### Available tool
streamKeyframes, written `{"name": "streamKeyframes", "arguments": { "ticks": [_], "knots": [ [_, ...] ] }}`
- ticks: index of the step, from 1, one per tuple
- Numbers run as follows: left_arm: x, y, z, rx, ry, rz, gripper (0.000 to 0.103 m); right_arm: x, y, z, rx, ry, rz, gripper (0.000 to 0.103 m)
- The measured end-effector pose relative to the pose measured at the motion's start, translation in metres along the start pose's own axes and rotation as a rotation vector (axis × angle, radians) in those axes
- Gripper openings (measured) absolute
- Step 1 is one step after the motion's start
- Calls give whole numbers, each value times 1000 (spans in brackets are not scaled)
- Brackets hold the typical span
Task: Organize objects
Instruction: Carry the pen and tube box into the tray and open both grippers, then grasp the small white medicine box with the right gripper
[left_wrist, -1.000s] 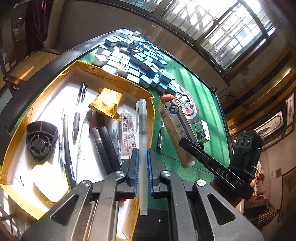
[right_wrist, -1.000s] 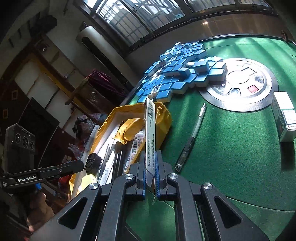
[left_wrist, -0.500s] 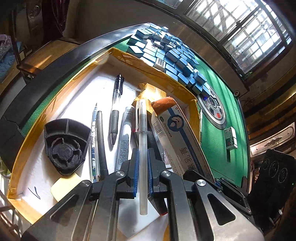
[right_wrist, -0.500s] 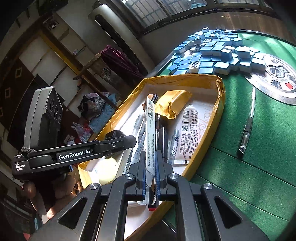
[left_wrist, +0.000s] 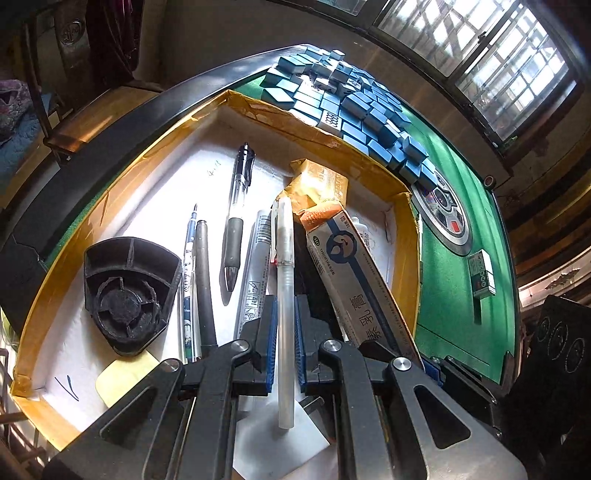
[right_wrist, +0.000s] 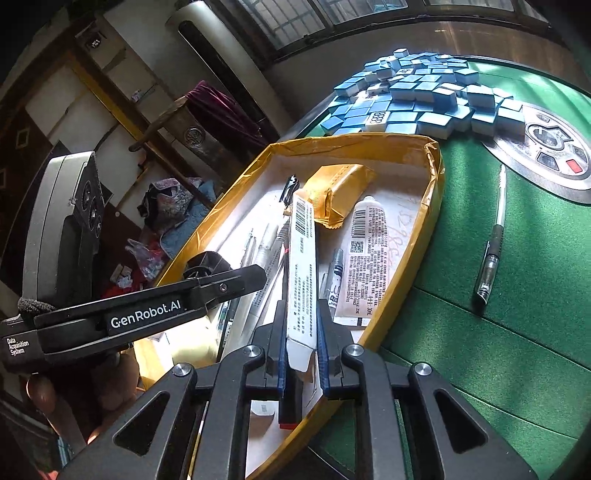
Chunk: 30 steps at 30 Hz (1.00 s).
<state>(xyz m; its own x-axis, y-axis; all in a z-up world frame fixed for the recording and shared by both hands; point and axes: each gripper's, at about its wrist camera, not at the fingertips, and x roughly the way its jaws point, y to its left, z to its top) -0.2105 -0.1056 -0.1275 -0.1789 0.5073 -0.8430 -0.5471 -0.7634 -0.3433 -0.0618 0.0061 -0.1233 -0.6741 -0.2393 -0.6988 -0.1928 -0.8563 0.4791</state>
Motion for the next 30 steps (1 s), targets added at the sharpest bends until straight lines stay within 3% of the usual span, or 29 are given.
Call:
{"name": "streamKeyframes", "arguments": {
  "ticks": [2,5,7,9,18,21,24,27,30],
  "knots": [
    [-1,2,0,-18,-1,-5,7,-2,1,0,3,-7,0,17],
    [-5,4,-2,-29,-19,-15,16,-8,2,0,-10,-24,12,33],
    [-9,3,-4,-31,-40,-21,41,-14,5,-2,-23,-44,14,43],
    [-16,0,-6,-29,-68,-25,51,-21,7,-3,-34,-60,21,43],
    [-40,-48,-21,80,-142,-60,58,-73,-19,-16,-51,-125,44,58],
    [-43,-74,-27,158,-145,-91,60,-93,-43,-20,-43,-138,-9,58],
    [-43,-100,-29,219,-143,-111,60,-116,-74,-14,-26,-167,-136,58],
    [-37,-123,-26,275,-141,-105,60,-139,-115,5,38,-207,-276,58],
    [-25,-144,-21,332,-120,-93,60,-154,-162,32,116,-243,-364,58]
  ]
}}
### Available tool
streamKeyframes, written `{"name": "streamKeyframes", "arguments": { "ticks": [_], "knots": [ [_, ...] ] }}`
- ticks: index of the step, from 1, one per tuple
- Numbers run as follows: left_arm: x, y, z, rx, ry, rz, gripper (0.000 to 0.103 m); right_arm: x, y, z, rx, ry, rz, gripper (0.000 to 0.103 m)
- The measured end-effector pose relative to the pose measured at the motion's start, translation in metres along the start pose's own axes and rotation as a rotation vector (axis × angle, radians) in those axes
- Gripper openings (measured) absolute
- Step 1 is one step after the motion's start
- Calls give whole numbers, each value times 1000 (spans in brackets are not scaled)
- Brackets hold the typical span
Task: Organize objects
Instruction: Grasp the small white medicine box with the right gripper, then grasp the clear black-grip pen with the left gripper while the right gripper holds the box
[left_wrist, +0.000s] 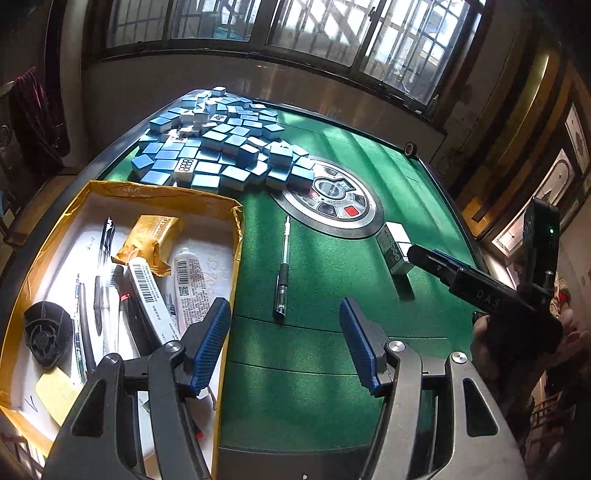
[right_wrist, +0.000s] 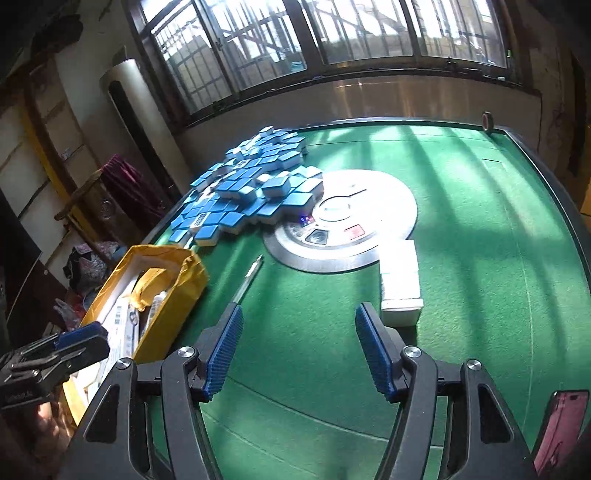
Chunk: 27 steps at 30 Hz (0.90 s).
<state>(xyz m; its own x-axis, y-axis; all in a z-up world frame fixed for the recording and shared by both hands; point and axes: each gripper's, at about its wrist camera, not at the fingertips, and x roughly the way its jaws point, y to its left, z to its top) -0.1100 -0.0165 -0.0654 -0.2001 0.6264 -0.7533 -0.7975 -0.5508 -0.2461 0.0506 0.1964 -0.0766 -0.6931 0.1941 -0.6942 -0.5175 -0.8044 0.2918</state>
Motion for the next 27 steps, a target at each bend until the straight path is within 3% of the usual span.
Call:
{"name": "streamKeyframes", "arguments": {
  "ticks": [4,8,11,12,15,17,24,27],
  "knots": [
    [26,-15,10,41,70,-9,60,30,-47,24,89,8,-101,58],
    [53,-28,14,79,126,5,60,51,-47,18,39,38,-175,58],
    [73,-34,17,84,157,27,60,61,-43,14,19,66,-167,56],
    [80,-35,18,83,166,34,60,64,-43,12,27,72,-175,54],
    [101,-35,21,75,215,61,60,72,-48,7,39,111,-192,32],
    [112,-36,23,69,241,70,57,68,-54,8,83,103,-177,32],
    [139,-29,22,40,306,123,42,66,-55,6,132,122,-112,30],
    [139,-31,17,69,308,147,21,67,-49,5,118,127,-109,30]
  ]
}}
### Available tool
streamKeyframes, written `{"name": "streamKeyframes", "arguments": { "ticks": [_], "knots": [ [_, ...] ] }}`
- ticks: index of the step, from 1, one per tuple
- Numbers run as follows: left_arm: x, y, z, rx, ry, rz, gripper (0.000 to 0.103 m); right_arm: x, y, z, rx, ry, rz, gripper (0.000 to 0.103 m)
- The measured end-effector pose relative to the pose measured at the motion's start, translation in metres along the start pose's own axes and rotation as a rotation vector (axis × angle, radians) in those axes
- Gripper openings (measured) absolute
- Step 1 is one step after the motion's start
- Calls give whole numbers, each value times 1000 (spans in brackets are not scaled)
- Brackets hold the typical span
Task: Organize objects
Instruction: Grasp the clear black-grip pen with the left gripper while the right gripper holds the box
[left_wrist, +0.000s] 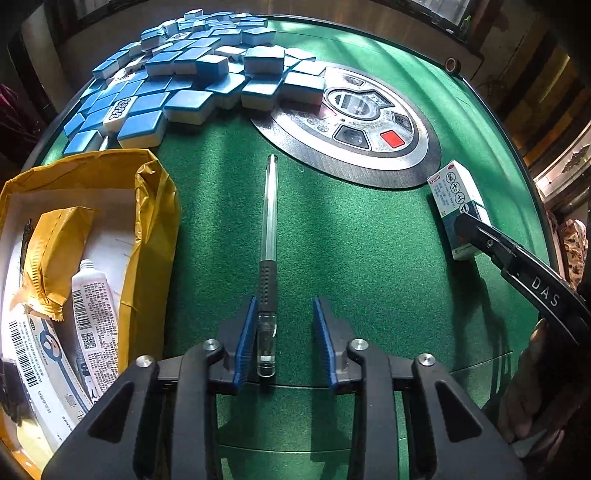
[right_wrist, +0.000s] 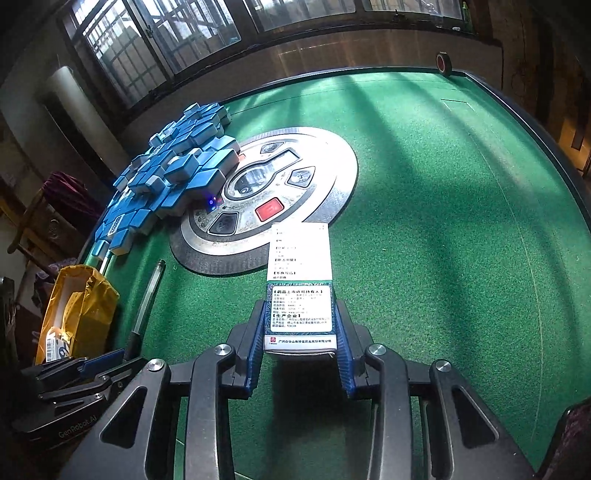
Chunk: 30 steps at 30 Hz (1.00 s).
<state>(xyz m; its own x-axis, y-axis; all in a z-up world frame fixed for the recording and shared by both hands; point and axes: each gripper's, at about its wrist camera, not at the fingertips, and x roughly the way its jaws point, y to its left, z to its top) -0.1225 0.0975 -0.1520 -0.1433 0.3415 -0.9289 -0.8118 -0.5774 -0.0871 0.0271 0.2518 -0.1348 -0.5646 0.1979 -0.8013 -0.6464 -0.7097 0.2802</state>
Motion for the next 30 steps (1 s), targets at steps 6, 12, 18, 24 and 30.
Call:
{"name": "streamKeyframes", "arguments": {
  "ticks": [6,12,18,24,30],
  "knots": [
    [-5,-9,-15,55,3,-5,11,1,4,-2,-16,-1,-1,30],
    [-16,-16,-40,39,39,-118,11,1,4,-2,-15,-3,8,30],
    [-20,-20,-49,37,27,-137,11,3,12,-7,-37,27,103,30],
    [-30,-12,-57,0,10,-178,11,4,14,-11,-32,43,141,30],
    [-26,-7,-58,-23,10,-162,11,3,15,-11,-29,46,138,30]
  ]
}}
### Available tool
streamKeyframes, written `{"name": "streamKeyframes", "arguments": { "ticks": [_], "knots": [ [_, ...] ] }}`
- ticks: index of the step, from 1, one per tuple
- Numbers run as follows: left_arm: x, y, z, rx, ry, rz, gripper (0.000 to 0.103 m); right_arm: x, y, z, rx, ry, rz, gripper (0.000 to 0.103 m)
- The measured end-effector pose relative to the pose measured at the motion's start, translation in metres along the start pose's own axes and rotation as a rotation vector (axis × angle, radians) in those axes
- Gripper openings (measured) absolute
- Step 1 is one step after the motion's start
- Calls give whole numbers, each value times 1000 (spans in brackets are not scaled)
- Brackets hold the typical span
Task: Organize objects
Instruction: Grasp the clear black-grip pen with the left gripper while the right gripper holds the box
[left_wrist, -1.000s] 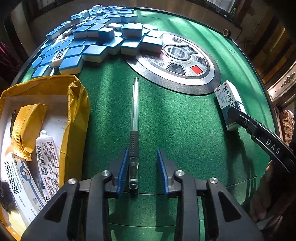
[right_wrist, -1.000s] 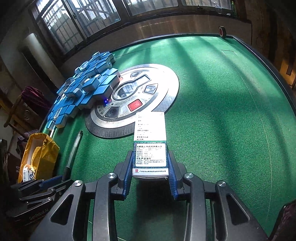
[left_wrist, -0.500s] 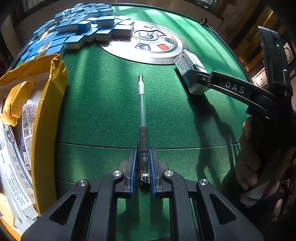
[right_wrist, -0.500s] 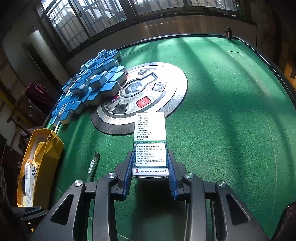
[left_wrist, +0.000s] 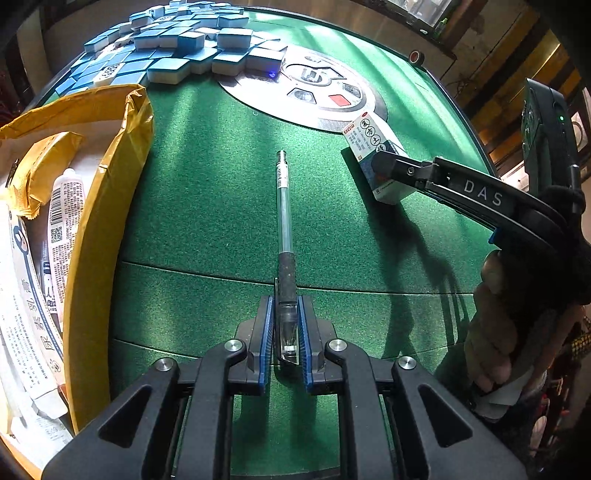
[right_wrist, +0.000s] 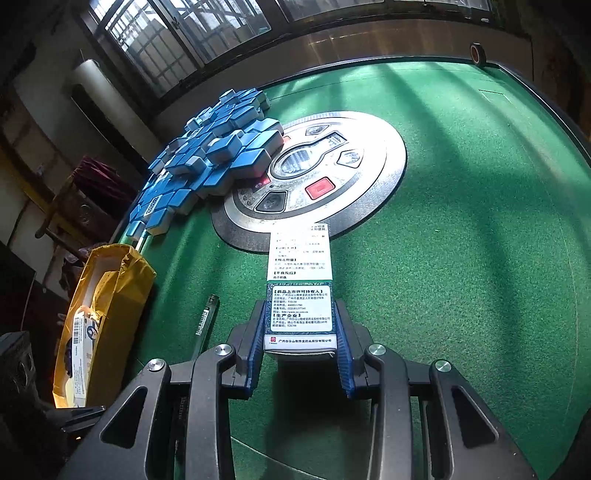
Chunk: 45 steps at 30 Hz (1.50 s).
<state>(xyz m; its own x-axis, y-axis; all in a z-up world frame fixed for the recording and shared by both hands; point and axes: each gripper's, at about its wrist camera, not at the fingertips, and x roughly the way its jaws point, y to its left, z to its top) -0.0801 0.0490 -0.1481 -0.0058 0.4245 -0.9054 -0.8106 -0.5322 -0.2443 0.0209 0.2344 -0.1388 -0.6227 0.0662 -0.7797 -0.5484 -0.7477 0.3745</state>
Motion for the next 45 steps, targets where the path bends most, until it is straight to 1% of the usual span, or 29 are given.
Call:
{"name": "streamKeyframes", "arguments": {
  "ticks": [6,7,8,10,12,18,20,22,23,24,25,28,31,33,37,45],
  "knots": [
    [2,-5,4,29,-5,30,11,0,0,1,-5,1,-4,30],
    [2,-5,5,26,-7,27,14,0,0,1,-6,1,-5,30],
    [2,-4,7,21,-11,31,16,0,0,0,-8,1,-7,30],
    [1,-4,10,17,-23,43,34,-1,0,1,-11,1,-9,30],
    [2,-6,14,20,-31,58,42,-1,0,1,-10,2,-9,30],
    [7,-25,26,98,-49,116,42,0,2,-1,-17,5,-23,30],
    [13,-25,30,93,-32,114,40,0,3,-1,-19,6,-30,30],
    [18,-23,33,83,-24,133,23,0,5,-2,-21,7,-36,30],
    [18,-24,32,84,-42,155,19,0,5,-2,-20,8,-38,30],
    [19,-23,32,85,-44,175,10,0,5,-2,-21,9,-39,30],
    [20,-22,32,83,-47,182,8,0,5,-2,-21,10,-40,30],
    [18,-18,30,66,-51,172,8,-1,8,-3,-19,15,-25,30],
    [13,-10,27,19,-40,115,8,-3,12,-5,-22,1,-6,30],
    [7,-3,25,-15,-37,79,8,-8,15,-5,-26,-15,22,30],
    [-11,6,19,-66,-67,36,8,-13,20,-6,-32,-31,81,30],
    [-37,20,4,-120,-101,4,8,-13,27,-9,-47,-24,135,30]
  ]
}}
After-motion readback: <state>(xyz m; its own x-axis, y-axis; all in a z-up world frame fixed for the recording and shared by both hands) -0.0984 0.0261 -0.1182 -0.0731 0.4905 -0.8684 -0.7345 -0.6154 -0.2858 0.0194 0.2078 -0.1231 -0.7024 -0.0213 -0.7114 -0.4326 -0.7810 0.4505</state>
